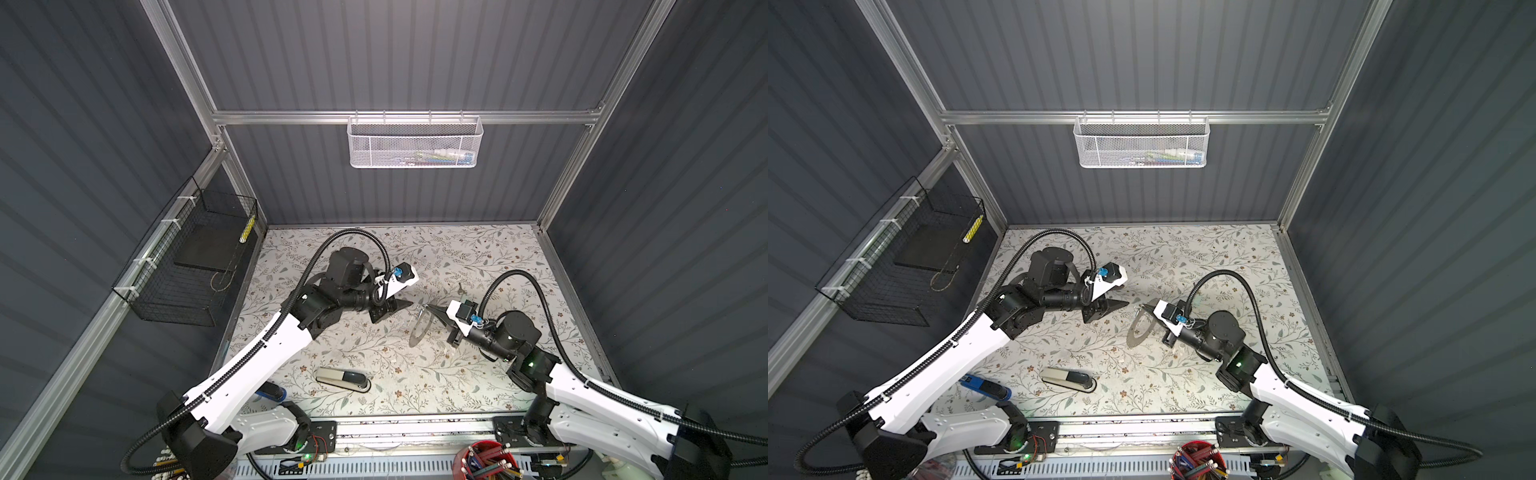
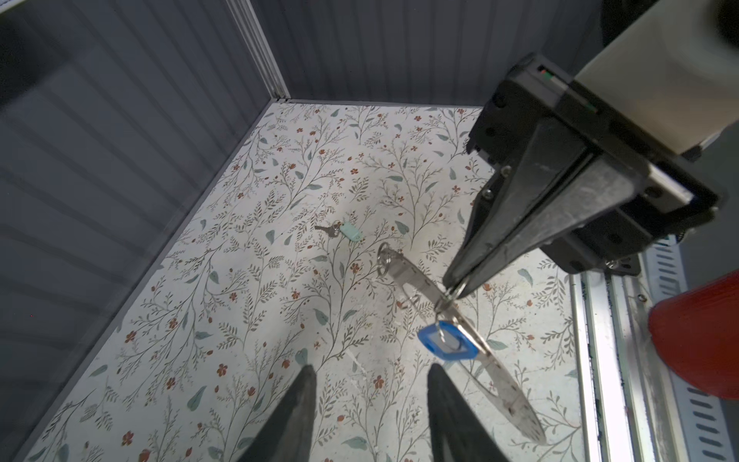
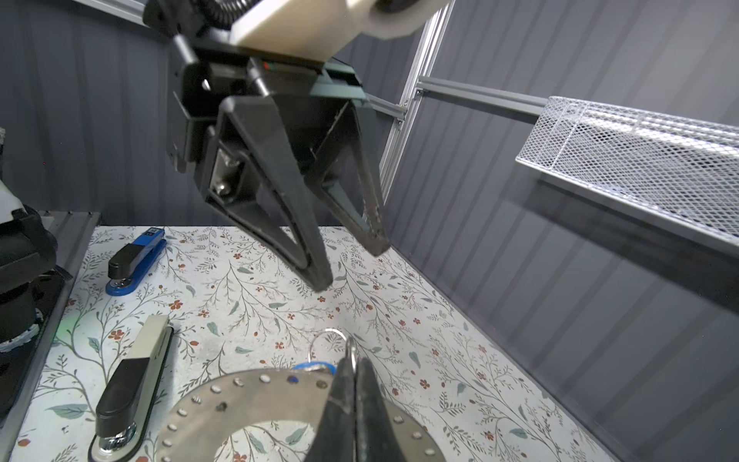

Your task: Put the keys on the keyring

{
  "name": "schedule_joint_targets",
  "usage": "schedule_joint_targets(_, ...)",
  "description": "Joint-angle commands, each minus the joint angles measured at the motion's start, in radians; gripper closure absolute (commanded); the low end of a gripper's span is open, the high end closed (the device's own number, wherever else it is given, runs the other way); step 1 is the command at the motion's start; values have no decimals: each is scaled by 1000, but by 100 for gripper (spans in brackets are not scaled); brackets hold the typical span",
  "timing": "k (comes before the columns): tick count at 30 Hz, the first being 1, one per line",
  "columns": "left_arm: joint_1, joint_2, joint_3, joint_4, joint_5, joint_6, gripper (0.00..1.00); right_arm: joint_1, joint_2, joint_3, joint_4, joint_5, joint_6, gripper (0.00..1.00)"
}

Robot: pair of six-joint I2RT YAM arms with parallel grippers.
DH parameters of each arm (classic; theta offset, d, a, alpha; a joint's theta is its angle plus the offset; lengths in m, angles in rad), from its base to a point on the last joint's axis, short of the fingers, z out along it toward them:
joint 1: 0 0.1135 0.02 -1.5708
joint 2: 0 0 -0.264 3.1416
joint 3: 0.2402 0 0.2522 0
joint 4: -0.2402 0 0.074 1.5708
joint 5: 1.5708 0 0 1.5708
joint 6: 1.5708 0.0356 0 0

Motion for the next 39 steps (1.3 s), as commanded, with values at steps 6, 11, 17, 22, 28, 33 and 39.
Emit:
schedule_joint_targets(6, -3, -47, -110, 215, 155, -94, 53, -20, 6, -24, 201, -75, 64, 100)
schedule_joint_targets(11, -4, -72, -138, 249, 148, -107, 53, -24, 14, -28, 220, -76, 77, 100)
schedule_joint_targets(17, -4, -98, -128, 259, 119, -111, 53, -29, 17, -29, 225, -118, 87, 100)
schedule_joint_targets(22, -4, -64, -99, 222, 150, -120, 59, -30, 17, -28, 229, -122, 88, 100)
schedule_joint_targets(28, -4, -8, -63, 155, 179, -113, 74, -32, 8, -28, 227, -125, 84, 100)
schedule_joint_targets(33, -3, 6, -51, 138, 206, -98, 86, -32, 8, -29, 228, -130, 83, 100)
schedule_joint_targets(39, -4, 34, -32, 119, 242, -90, 86, -32, 16, -23, 233, -129, 83, 100)
